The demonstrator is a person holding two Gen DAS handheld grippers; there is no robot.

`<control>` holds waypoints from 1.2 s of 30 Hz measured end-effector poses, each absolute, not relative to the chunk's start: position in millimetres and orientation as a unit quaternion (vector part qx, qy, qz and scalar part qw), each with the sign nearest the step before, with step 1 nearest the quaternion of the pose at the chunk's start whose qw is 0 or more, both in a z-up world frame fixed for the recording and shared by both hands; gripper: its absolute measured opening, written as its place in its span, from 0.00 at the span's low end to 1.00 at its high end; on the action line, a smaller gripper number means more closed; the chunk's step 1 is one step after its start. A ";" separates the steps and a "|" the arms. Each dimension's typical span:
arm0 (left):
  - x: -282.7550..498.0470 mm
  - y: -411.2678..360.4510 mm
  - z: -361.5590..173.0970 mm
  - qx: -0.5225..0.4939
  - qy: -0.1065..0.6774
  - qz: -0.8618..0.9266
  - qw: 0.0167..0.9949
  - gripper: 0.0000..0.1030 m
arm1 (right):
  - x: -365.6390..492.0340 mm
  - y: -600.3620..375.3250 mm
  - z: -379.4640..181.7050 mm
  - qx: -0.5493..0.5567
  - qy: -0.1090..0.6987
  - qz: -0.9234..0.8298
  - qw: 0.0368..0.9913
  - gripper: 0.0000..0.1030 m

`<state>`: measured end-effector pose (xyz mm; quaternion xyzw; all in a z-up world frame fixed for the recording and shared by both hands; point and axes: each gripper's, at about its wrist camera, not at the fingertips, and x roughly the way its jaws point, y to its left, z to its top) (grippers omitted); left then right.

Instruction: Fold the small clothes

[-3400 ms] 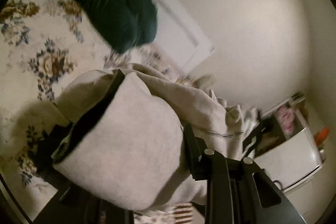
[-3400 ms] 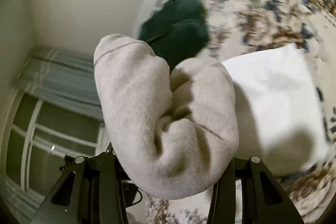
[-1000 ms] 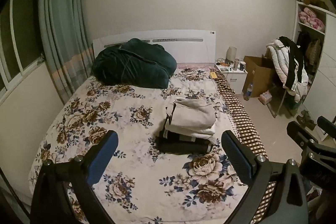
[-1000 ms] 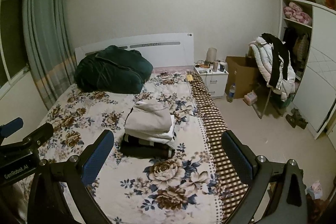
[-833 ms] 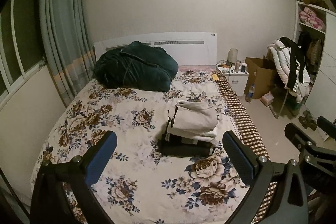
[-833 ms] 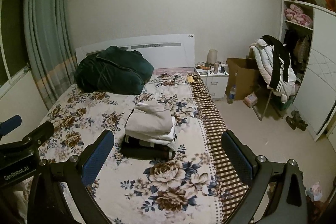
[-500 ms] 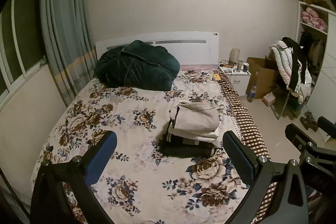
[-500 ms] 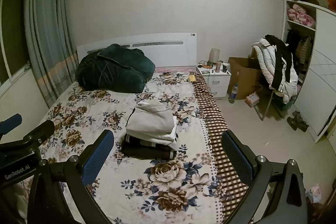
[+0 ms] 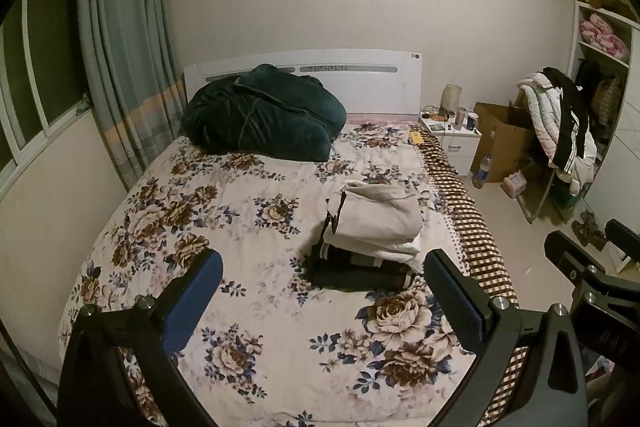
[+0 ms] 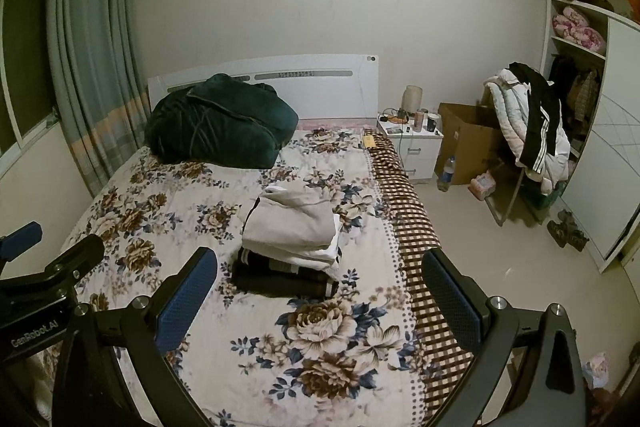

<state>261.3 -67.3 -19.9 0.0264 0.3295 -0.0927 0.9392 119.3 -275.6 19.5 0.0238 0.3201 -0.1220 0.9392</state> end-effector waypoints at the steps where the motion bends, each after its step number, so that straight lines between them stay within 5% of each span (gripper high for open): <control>1: 261.2 -66.7 -19.6 0.026 0.330 -0.093 0.939 1.00 | 120.1 -275.6 20.0 0.023 0.320 -0.121 0.939 1.00; 36: 255.7 -58.9 -17.9 0.025 0.333 -0.087 0.939 1.00 | 118.0 -275.2 17.0 0.028 0.321 -0.121 0.939 1.00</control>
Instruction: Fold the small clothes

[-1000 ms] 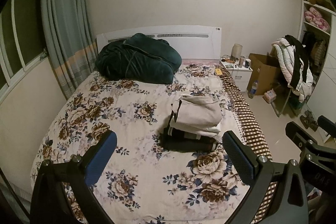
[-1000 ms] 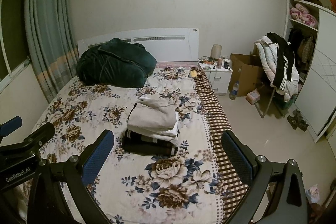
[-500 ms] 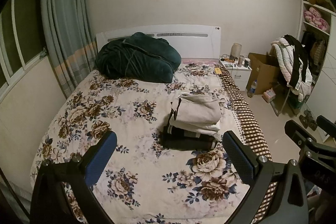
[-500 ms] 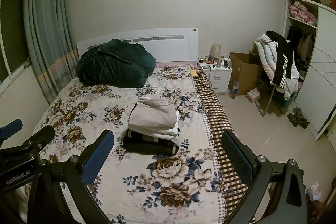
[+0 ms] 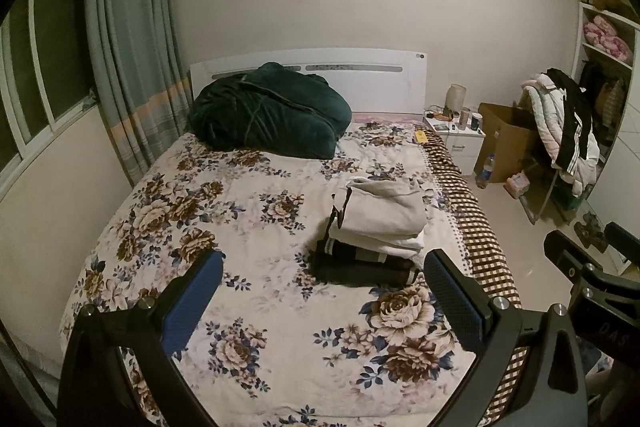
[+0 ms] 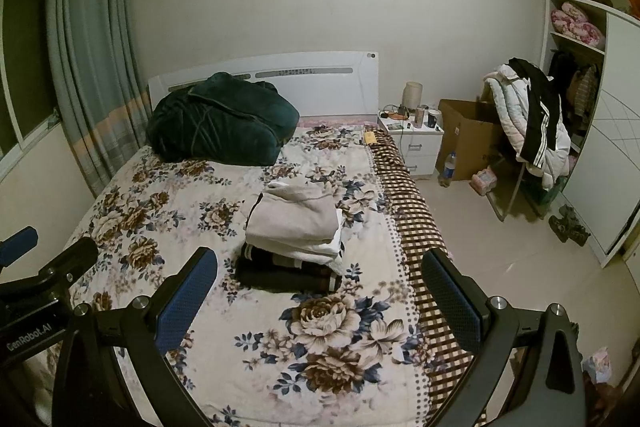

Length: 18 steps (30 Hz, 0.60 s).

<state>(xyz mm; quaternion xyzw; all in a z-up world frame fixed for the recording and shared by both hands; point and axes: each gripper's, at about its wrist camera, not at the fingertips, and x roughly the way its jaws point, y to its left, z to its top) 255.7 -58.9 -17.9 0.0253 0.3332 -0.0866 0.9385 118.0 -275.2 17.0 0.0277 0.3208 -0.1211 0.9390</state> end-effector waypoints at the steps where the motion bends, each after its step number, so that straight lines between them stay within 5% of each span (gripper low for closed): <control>1: 255.2 -58.4 -17.5 0.025 0.333 -0.085 0.939 1.00 | 117.6 -275.3 16.9 0.028 0.321 -0.120 0.939 1.00; 18: 254.4 -57.0 -17.4 0.025 0.332 -0.083 0.939 1.00 | 115.5 -272.1 12.9 0.025 0.320 -0.118 0.940 1.00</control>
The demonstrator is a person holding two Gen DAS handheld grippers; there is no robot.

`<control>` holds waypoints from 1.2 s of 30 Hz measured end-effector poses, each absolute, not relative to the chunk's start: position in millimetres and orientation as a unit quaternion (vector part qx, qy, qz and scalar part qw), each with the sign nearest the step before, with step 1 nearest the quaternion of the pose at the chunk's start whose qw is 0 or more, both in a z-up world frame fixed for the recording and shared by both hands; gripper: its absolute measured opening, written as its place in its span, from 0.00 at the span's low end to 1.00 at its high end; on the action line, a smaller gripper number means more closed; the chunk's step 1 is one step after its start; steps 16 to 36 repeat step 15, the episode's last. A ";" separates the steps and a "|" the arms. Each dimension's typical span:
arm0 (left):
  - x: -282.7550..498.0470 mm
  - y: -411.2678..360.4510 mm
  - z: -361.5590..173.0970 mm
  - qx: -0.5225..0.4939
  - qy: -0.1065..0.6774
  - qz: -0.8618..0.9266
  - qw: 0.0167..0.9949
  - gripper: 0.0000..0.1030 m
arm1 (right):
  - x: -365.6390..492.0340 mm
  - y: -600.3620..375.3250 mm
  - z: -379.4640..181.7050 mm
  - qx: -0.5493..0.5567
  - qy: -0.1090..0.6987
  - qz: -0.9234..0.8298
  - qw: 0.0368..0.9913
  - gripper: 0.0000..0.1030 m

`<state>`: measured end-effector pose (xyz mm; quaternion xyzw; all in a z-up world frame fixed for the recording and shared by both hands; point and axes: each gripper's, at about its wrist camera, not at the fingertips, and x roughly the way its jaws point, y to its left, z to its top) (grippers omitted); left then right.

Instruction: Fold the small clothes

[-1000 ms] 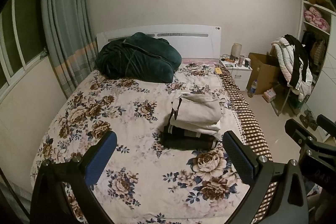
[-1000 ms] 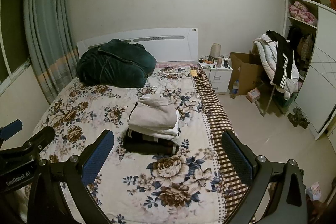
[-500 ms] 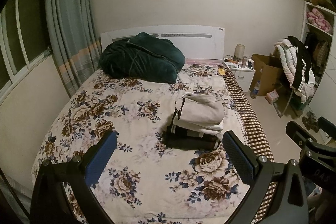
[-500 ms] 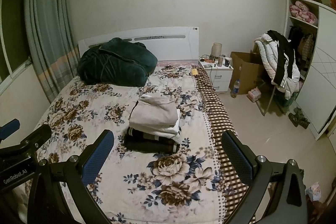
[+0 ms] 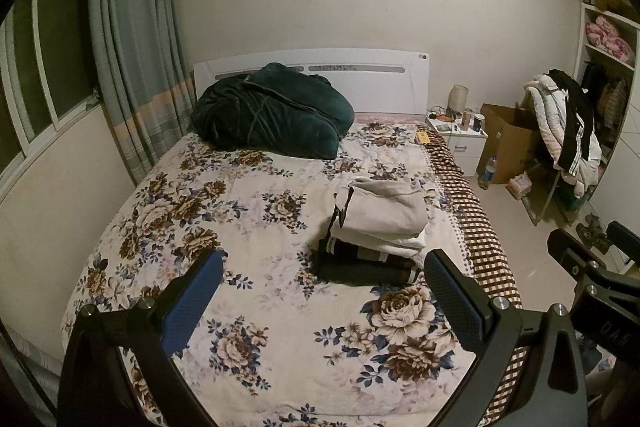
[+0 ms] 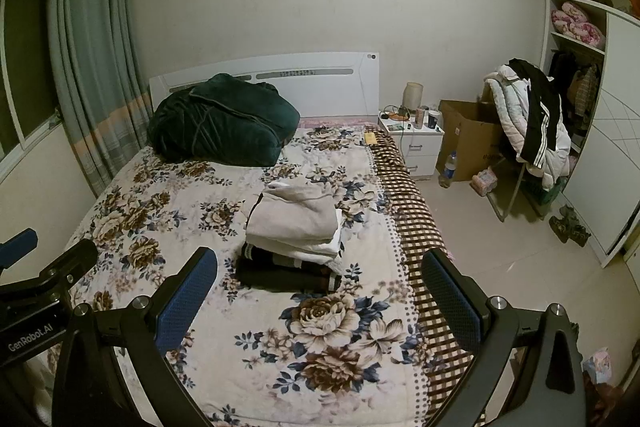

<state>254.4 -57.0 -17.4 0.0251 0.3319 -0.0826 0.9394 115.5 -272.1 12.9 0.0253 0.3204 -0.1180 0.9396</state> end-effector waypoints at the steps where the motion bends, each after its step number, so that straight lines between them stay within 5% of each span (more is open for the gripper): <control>1: 254.6 -56.8 -17.6 0.025 0.333 -0.084 0.939 1.00 | 114.0 -270.5 11.8 0.025 0.320 -0.117 0.940 1.00; 36: 252.9 -51.0 -16.3 0.022 0.329 -0.080 0.941 1.00 | 108.7 -265.6 11.0 0.025 0.320 -0.121 0.940 1.00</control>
